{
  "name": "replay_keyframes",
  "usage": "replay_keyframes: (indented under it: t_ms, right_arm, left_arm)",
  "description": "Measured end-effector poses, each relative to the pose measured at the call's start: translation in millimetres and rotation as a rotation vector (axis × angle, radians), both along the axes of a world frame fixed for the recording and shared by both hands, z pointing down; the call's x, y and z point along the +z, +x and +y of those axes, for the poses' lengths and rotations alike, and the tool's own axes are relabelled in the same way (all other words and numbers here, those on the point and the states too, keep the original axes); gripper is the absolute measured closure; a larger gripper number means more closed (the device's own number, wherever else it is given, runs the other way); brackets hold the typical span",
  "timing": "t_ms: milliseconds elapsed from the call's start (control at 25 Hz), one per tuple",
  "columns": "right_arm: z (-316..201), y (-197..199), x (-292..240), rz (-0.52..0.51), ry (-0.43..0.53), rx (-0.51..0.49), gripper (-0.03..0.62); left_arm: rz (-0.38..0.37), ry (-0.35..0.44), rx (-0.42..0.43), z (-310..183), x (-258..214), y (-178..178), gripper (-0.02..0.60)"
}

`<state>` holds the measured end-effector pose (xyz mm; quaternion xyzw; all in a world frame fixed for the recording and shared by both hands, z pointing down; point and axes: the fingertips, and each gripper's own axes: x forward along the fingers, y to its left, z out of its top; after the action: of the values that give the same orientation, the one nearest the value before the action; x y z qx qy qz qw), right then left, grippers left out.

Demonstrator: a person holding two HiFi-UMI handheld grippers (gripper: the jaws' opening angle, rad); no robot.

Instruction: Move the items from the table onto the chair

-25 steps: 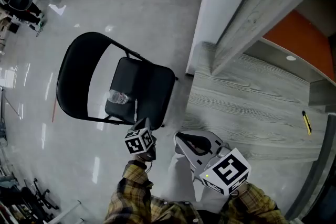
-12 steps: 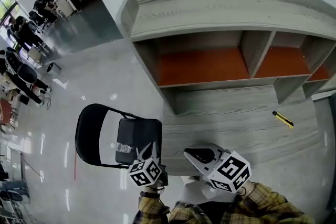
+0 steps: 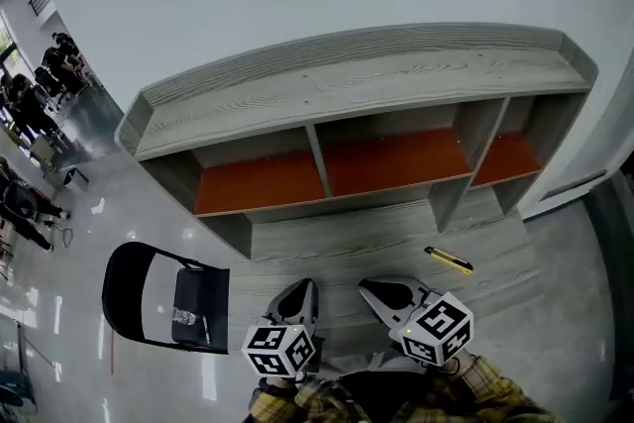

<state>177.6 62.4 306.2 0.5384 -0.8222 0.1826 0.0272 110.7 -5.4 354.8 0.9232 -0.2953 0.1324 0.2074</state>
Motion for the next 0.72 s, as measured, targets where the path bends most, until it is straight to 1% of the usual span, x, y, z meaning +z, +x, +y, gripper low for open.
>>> replay_keyframes:
  t_ms: [200, 320, 480, 560, 720]
  right_arm:
    - [41, 73, 9, -0.012, -0.034, 0.139, 0.577]
    - [57, 98, 15, -0.019, -0.051, 0.188, 0.577]
    - [66, 113, 19, -0.018, -0.058, 0.227, 0.577]
    - [68, 115, 18, -0.013, -0.056, 0.238, 0.577]
    - [71, 108, 15, 0.016, -0.050, 0.232, 0.577]
  left_arm:
    - [0.022, 0.028, 0.146, 46, -17, 87, 0.577]
    - [0.025, 0.036, 0.206, 69, -19, 119, 0.577]
    - [0.013, 0.038, 0.267, 86, -19, 137, 0.577]
    - [0.018, 0.042, 0.276, 88, -22, 140, 0.577]
    - [0.014, 0.064, 0.283, 90, -28, 136, 0.577]
